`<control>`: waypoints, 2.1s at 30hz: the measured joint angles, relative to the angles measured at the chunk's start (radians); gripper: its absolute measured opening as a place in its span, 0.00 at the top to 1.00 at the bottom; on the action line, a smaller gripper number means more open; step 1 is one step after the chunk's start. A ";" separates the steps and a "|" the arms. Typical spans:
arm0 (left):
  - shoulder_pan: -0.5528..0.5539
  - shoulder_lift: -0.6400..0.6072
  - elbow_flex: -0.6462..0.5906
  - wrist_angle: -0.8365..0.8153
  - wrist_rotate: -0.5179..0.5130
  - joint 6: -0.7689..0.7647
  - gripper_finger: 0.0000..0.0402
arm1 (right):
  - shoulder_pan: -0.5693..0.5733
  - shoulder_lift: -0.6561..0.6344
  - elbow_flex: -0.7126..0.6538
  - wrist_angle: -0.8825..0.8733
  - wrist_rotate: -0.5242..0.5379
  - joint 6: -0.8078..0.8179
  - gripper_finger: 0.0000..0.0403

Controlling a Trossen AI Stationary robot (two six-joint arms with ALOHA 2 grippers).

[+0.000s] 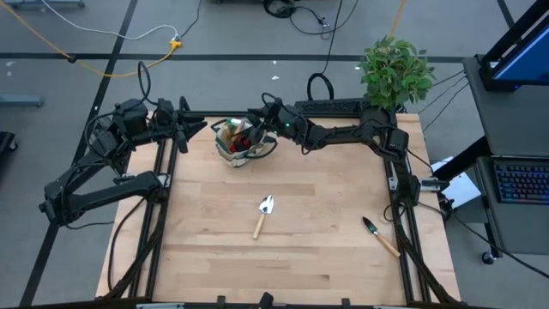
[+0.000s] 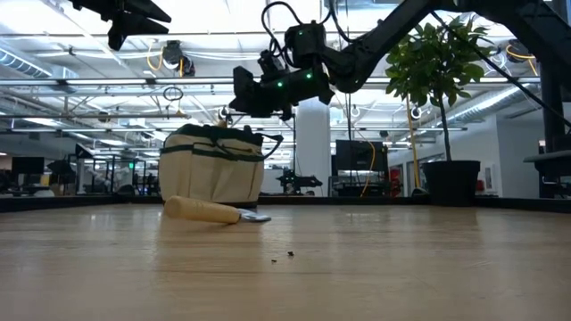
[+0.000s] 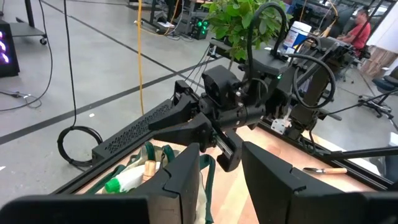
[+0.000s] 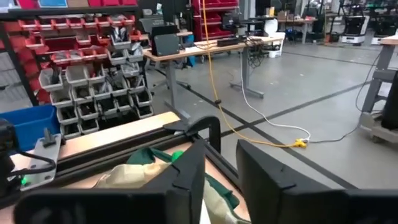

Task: Pick & Place Garden tools in Gardening bag
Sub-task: Put the right trowel into the gardening bag

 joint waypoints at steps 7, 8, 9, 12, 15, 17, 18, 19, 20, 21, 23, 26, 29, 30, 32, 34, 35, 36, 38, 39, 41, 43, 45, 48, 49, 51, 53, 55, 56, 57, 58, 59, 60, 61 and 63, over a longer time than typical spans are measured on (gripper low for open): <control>0.000 0.000 0.000 0.000 0.003 -0.001 0.69 | 0.012 -0.059 -0.001 -0.025 -0.129 -0.009 0.91; 0.000 0.000 0.000 -0.001 0.008 -0.001 0.69 | 0.021 -0.078 0.001 -0.045 -0.151 -0.028 0.93; 0.000 0.000 0.000 -0.001 0.012 -0.001 0.69 | 0.029 -0.100 0.001 -0.076 -0.177 -0.049 0.95; 0.000 0.000 0.000 -0.002 0.038 -0.007 0.69 | 0.060 -0.177 0.000 -0.239 -0.253 -0.139 0.99; 0.000 0.000 0.000 -0.005 0.057 -0.009 0.69 | 0.096 -0.267 0.000 -0.459 -0.257 -0.218 0.99; 0.000 0.000 0.000 -0.009 0.069 -0.011 0.69 | 0.120 -0.324 0.000 -0.616 -0.254 -0.262 0.99; 0.000 0.000 0.000 -0.009 0.074 -0.011 0.69 | 0.133 -0.349 0.001 -0.683 -0.251 -0.278 1.00; 0.000 0.000 0.000 -0.009 0.077 -0.011 0.69 | 0.145 -0.376 0.001 -0.757 -0.248 -0.286 1.00; 0.000 0.000 0.000 -0.009 0.081 -0.011 0.69 | 0.158 -0.401 0.000 -0.835 -0.243 -0.286 1.00; 0.000 0.000 0.000 -0.009 0.081 -0.011 0.69 | 0.172 -0.424 0.000 -0.901 -0.228 -0.279 1.00; 0.000 0.000 0.000 -0.009 0.082 -0.011 0.69 | 0.204 -0.468 0.000 -1.022 -0.184 -0.256 1.00; 0.000 0.000 0.000 -0.009 0.082 -0.010 0.69 | 0.256 -0.533 0.000 -1.224 -0.102 -0.198 1.00; 0.000 0.000 0.000 -0.009 0.082 -0.010 0.69 | 0.315 -0.582 0.000 -1.397 -0.020 -0.112 1.00; 0.000 0.000 0.000 -0.009 0.082 -0.010 0.69 | 0.334 -0.594 0.000 -1.449 -0.002 -0.084 1.00; 0.000 0.000 0.000 -0.009 0.082 -0.011 0.69 | 0.371 -0.616 0.000 -1.534 0.015 -0.024 1.00; 0.000 0.000 0.000 -0.009 0.082 -0.012 0.69 | 0.408 -0.631 0.000 -1.638 0.014 0.037 1.00; 0.000 0.000 0.000 -0.009 0.082 -0.013 0.69 | 0.426 -0.635 0.000 -1.682 0.014 0.065 1.00; 0.000 0.000 0.000 -0.009 0.082 -0.014 0.69 | 0.447 -0.639 0.000 -1.727 0.014 0.090 1.00; 0.000 0.000 0.000 -0.009 0.081 -0.017 0.69 | 0.486 -0.640 0.000 -1.835 0.010 0.138 1.00; 0.000 0.000 0.000 -0.009 0.080 -0.019 0.69 | 0.506 -0.640 0.000 -1.885 0.008 0.160 1.00; 0.000 0.000 0.000 -0.009 0.080 -0.019 0.69 | 0.546 -0.640 0.000 -1.981 -0.017 0.194 1.00; 0.000 0.000 0.000 -0.009 0.080 -0.026 0.69 | 0.579 -0.640 0.000 -2.064 -0.062 0.224 1.00; 0.000 0.000 0.000 -0.009 0.079 -0.032 0.69 | 0.609 -0.641 -0.011 -2.113 -0.124 0.255 1.00; 0.000 0.000 0.000 -0.009 0.079 -0.035 0.69 | 0.648 -0.648 -0.052 -2.166 -0.255 0.301 1.00; 0.000 0.000 0.000 -0.009 0.079 -0.035 0.69 | 0.659 -0.651 -0.074 -2.170 -0.297 0.325 1.00; 0.000 0.000 0.000 -0.009 0.079 -0.035 0.69 | 0.684 -0.660 -0.125 -2.172 -0.352 0.382 1.00; 0.000 0.000 0.000 -0.009 0.079 -0.036 0.69 | 0.707 -0.668 -0.180 -2.158 -0.391 0.448 0.99; 0.000 0.000 0.000 -0.009 0.079 -0.036 0.69 | 0.727 -0.678 -0.234 -2.136 -0.432 0.503 0.97; 0.000 0.000 0.000 -0.009 0.079 -0.037 0.69 | 0.739 -0.685 -0.260 -2.121 -0.448 0.532 0.95; 0.000 0.000 0.000 -0.009 0.079 -0.040 0.69 | 0.751 -0.692 -0.286 -2.103 -0.465 0.560 0.94; 0.000 0.000 0.000 -0.009 0.079 -0.042 0.69 | 0.761 -0.699 -0.312 -2.085 -0.486 0.584 0.92; 0.000 0.000 0.000 -0.009 0.079 -0.042 0.69 | 0.773 -0.707 -0.336 -2.066 -0.500 0.611 0.90; 0.000 0.000 0.000 -0.009 0.079 -0.042 0.69 | 0.786 -0.716 -0.360 -2.048 -0.513 0.639 0.87; 0.000 0.000 0.000 -0.009 0.079 -0.044 0.69 | 0.798 -0.726 -0.383 -2.033 -0.522 0.668 0.85; 0.000 0.000 0.000 -0.009 0.079 -0.046 0.69 | 0.822 -0.744 -0.425 -2.006 -0.545 0.725 0.80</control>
